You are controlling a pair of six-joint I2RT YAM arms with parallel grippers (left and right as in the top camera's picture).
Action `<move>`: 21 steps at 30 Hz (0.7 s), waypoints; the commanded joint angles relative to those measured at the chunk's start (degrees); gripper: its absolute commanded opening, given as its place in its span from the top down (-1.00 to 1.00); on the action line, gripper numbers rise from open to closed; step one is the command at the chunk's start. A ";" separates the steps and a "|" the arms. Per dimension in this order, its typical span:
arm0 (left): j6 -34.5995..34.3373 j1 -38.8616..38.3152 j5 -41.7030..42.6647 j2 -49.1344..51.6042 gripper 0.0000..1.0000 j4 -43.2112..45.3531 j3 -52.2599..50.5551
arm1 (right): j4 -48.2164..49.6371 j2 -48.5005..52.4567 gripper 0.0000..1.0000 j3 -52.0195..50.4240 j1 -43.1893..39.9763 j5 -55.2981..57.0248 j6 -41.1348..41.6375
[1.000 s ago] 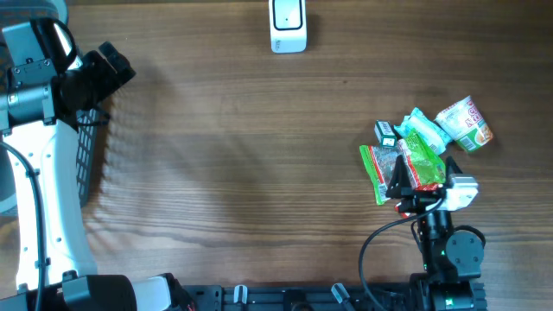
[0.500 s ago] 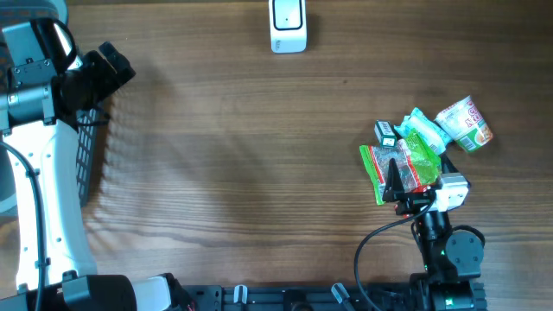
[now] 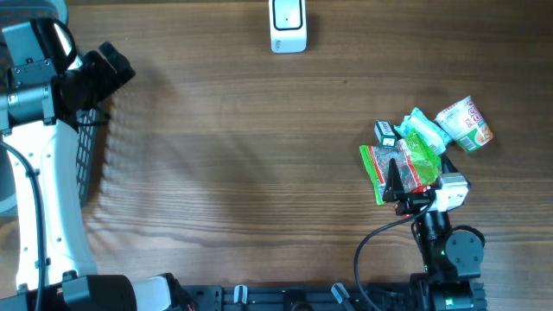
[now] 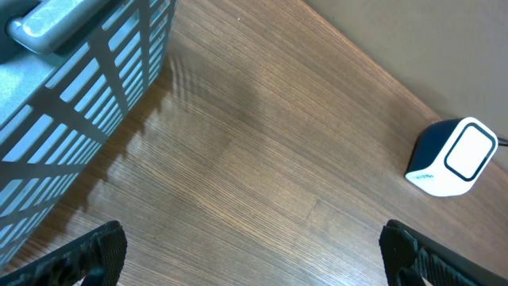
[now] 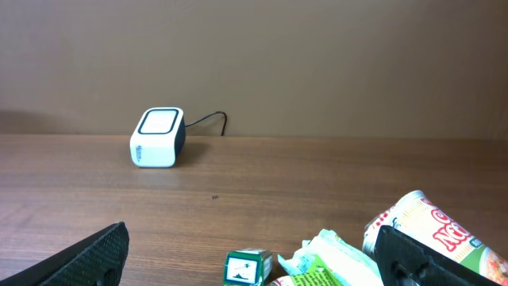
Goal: Scan the item barcode
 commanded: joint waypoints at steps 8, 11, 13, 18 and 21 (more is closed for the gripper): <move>-0.13 0.04 -0.57 -6.25 -1.00 0.13 0.13 | -0.02 -0.63 -1.00 -0.07 -0.26 -1.16 -0.76; -0.13 0.04 -0.57 -12.07 -1.00 0.13 0.13 | -0.02 -0.63 -0.99 -0.07 -0.26 -1.16 -0.74; -0.13 0.04 -0.57 -16.79 -1.00 0.13 0.13 | -0.02 -0.63 -1.00 -0.07 -0.26 -1.16 -0.76; -0.15 0.04 -0.57 -28.55 -1.00 0.13 0.13 | -0.02 -0.46 -1.00 -0.04 -0.26 -1.16 -0.74; -0.13 0.04 -0.57 -34.86 -1.00 0.13 0.13 | -0.02 -0.42 -0.99 -0.04 -0.26 -1.18 -0.74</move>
